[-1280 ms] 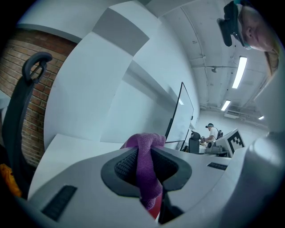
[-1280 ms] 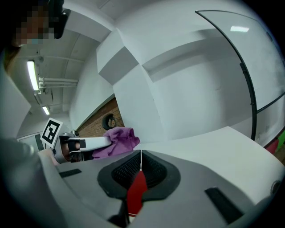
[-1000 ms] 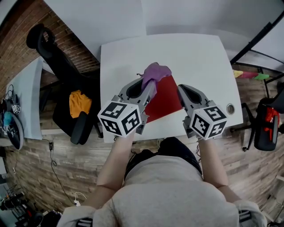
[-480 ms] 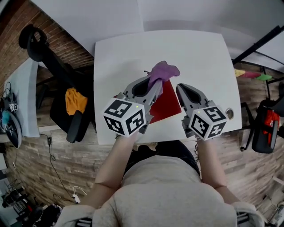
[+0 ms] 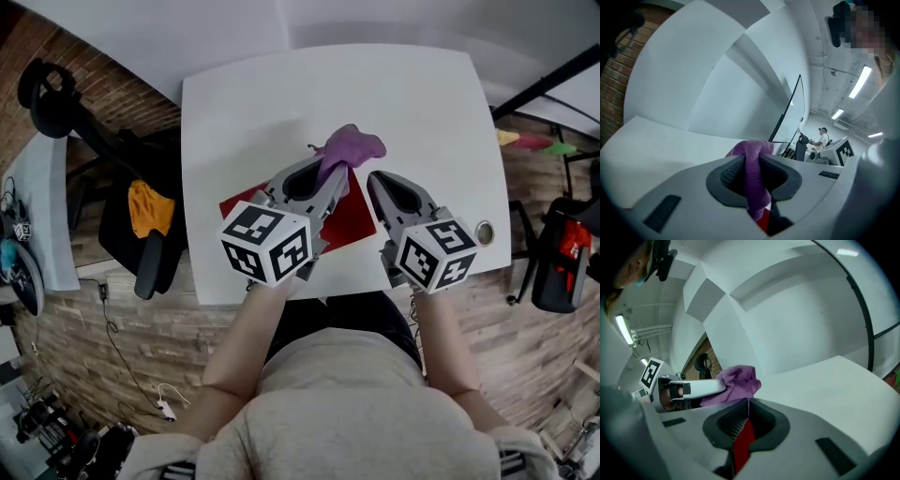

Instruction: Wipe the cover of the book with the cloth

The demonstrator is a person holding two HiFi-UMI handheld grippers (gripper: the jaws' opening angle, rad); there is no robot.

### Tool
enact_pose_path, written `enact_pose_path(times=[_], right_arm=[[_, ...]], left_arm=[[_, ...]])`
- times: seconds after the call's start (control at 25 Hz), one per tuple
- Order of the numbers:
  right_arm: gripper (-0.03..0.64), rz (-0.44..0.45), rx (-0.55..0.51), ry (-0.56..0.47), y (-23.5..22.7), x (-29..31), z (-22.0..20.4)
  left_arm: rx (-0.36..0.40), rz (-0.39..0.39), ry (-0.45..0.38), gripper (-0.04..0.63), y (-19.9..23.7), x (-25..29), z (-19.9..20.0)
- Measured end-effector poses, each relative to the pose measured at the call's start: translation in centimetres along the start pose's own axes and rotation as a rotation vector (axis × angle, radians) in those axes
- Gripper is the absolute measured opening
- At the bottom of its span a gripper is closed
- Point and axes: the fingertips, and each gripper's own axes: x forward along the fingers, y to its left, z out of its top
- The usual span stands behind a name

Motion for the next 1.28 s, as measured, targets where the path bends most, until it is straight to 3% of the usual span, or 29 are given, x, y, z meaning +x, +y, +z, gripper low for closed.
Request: enact_pose_path(times=[0.24, 0.68, 1.28], right_arm=[[0.023, -0.016, 0.035, 0.009, -1.2, 0.0, -0.6], [0.023, -0.020, 0.079, 0.038, -2.1, 0.3, -2.4], [0.023, -0.001, 0.107, 0.077, -3.0, 0.8, -3.8]], left_arm=[[-0.021, 0.011, 0.034, 0.080, 0.6, 1.1, -1.4], [0.032, 0.063, 0.124, 0.080, 1.4, 2.8, -3.9], [0.046, 0.047, 0.212, 0.080, 1.3, 4.1, -6.1]])
